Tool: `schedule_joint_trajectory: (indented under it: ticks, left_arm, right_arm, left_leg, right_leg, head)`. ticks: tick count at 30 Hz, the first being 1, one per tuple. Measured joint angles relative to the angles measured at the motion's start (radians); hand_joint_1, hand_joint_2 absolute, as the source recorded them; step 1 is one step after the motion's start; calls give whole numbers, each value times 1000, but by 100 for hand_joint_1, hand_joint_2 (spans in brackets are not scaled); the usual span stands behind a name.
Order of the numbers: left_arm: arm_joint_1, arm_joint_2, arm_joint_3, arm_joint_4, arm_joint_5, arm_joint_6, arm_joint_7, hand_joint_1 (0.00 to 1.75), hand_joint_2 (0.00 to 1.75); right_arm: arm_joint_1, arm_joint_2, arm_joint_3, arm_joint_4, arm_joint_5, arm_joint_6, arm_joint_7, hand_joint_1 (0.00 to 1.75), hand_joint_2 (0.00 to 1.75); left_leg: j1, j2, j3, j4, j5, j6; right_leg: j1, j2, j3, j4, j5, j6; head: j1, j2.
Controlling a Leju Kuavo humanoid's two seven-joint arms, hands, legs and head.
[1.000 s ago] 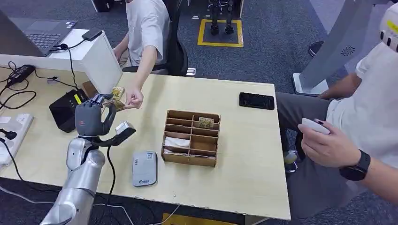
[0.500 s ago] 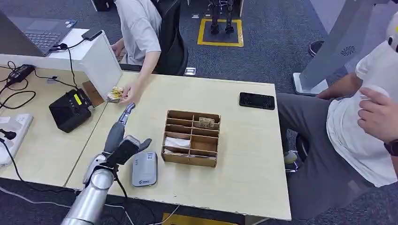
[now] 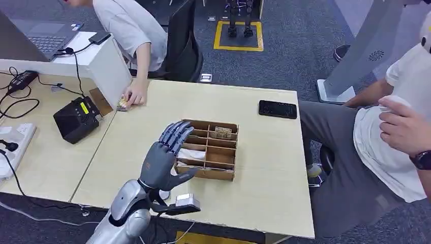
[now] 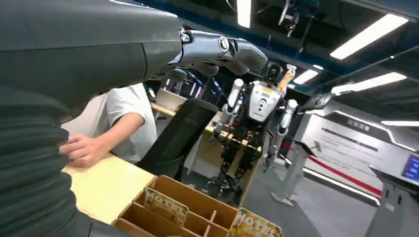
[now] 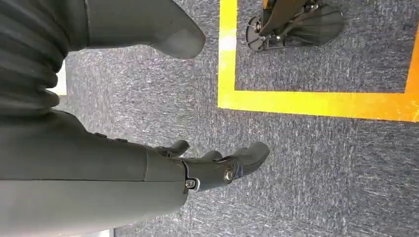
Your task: Pass the card to the sensor for recognition and then transmit it.
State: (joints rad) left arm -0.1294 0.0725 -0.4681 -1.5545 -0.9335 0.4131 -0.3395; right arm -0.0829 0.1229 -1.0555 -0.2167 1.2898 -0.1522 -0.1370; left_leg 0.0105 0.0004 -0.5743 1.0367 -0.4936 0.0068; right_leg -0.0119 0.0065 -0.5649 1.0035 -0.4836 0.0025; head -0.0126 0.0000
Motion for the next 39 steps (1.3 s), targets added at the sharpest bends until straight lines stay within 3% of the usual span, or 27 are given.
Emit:
schedule_joint_trajectory:
  ticks: [9, 13, 17, 24, 39]
  left_arm:
    - [0, 3, 0, 0, -4, 34, 7, 0, 175]
    - [-4, 3, 0, 4, -123, 82, 65, 0, 175]
    - [-38, -4, 4, 61, -286, 177, 164, 0, 175]
    - [-77, -6, 31, 158, -420, 243, 210, 0, 175]
    - [-89, -6, 77, 253, -382, 238, 220, 0, 175]
  right_arm:
    - [0, 0, -2, 0, 1, 0, 5, 0, 175]
    - [0, 0, -2, 0, 15, 0, 5, 0, 175]
    - [-1, 0, -2, 0, 24, 1, -2, 0, 175]
    - [-3, 0, -2, 0, 34, 1, -9, 0, 175]
    - [-3, 0, -2, 0, 34, 6, -8, 0, 175]
  left_leg:
    - [0, 0, 0, 0, 0, 0]
    - [0, 0, 0, 0, 0, 0]
    - [0, 0, 0, 0, 0, 0]
    - [0, 0, 0, 0, 0, 0]
    - [0, 0, 0, 0, 0, 0]
  right_leg:
    - [0, 0, 0, 0, 0, 0]
    - [0, 0, 0, 0, 0, 0]
    - [0, 0, 0, 0, 0, 0]
    - [0, 0, 0, 0, 0, 0]
    - [0, 0, 0, 0, 0, 0]
  head:
    - [0, 0]
    - [0, 0]
    - [0, 0]
    - [0, 0]
    - [0, 0]
